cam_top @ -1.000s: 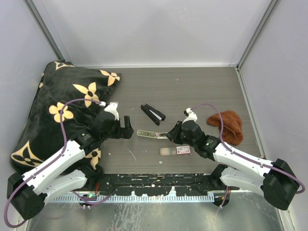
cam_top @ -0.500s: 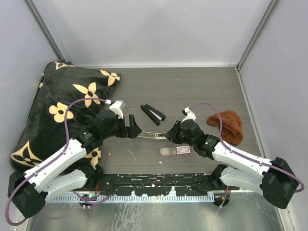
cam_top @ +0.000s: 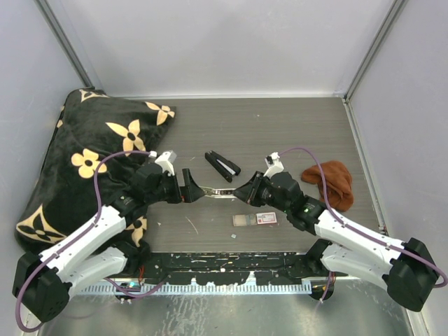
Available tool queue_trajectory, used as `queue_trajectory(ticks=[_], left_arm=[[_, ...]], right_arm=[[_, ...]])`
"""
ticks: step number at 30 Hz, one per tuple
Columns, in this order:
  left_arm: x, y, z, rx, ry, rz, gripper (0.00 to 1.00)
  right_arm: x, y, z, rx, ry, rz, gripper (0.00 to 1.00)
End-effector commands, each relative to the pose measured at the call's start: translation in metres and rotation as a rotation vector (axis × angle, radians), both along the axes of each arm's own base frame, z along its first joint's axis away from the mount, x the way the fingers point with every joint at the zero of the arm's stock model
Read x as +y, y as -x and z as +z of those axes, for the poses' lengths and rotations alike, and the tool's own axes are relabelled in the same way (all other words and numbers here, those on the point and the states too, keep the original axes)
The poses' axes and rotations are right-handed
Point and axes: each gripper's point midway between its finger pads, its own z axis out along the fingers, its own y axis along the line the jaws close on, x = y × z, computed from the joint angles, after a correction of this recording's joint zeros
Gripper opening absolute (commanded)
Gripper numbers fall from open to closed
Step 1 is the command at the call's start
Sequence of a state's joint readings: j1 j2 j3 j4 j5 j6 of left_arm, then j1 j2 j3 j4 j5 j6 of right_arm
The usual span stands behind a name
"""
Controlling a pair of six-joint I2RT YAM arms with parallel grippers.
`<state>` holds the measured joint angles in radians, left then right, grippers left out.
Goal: Load the staples into the stapler
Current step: Open the stapler at the center of the board.
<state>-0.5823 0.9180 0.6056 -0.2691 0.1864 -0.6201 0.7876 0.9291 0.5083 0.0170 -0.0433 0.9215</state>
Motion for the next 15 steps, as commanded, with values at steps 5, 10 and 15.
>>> queue_trajectory(ticks=[5,10,15], left_arm=[[-0.0171,-0.0035,0.0404,-0.074,0.182,-0.035,0.94],[-0.0181,-0.0029,0.0419,-0.067,0.209,-0.032,0.82],[-0.0202,-0.0011,0.0395,-0.050,0.218,-0.042,0.79]], right_arm=[[0.0156,0.0023,0.0451,-0.073,-0.192,0.056,0.01],[0.0168,0.0043,0.0474,-0.071,-0.220,0.070,0.01],[0.0185,0.0064,0.0515,-0.070,-0.254,0.088,0.01]])
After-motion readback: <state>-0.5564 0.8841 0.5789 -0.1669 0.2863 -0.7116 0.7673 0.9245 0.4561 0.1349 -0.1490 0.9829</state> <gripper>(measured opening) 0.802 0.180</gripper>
